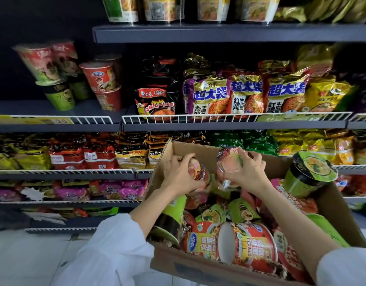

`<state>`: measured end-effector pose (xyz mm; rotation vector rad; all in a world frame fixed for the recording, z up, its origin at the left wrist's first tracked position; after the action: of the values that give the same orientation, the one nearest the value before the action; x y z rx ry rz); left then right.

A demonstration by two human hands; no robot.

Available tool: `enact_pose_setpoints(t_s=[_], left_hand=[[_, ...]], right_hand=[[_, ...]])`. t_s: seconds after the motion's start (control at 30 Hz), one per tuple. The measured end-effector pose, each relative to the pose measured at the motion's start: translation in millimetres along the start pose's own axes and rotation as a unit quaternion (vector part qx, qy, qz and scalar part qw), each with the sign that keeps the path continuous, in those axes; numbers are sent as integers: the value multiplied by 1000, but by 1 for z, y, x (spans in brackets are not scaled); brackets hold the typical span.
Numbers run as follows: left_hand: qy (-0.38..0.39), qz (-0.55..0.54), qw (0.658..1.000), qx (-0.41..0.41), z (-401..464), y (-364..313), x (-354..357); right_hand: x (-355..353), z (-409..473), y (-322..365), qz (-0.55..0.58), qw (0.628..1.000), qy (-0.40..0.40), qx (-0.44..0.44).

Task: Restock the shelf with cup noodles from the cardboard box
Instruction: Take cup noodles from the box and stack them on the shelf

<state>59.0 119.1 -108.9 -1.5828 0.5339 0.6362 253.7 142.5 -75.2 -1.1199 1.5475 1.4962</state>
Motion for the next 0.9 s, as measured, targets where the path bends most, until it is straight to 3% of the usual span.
enact_pose_setpoints(t_s=[0.13,0.47,0.63,0.9], left_hand=[[-104,-96,990,17,-2,-12,-22],[-231,-26,968,93,-39,-48,-103],[-301,-35,947,106,-62,-36,-174],[-302,33,945,119,-82,31,-288]], right_hand=[[-4,-6,-2,5,1000,4,-9],[-20,-20,49,120,989,-26,-79],[-30,-24,115,142,978,-59,-138],[-7,-33,269,140,957,-73,-243]])
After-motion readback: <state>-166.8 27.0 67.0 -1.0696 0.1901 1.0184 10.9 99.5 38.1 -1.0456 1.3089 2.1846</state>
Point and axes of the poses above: each hand's wrist, its own z-axis towards the middle knuckle, its own x-axis out of the palm, y = z × x, the point moved 8 cm from there along z, towards the middle knuckle, and after that the axes turned 13 degrees about -z, right-handed, at the moved point
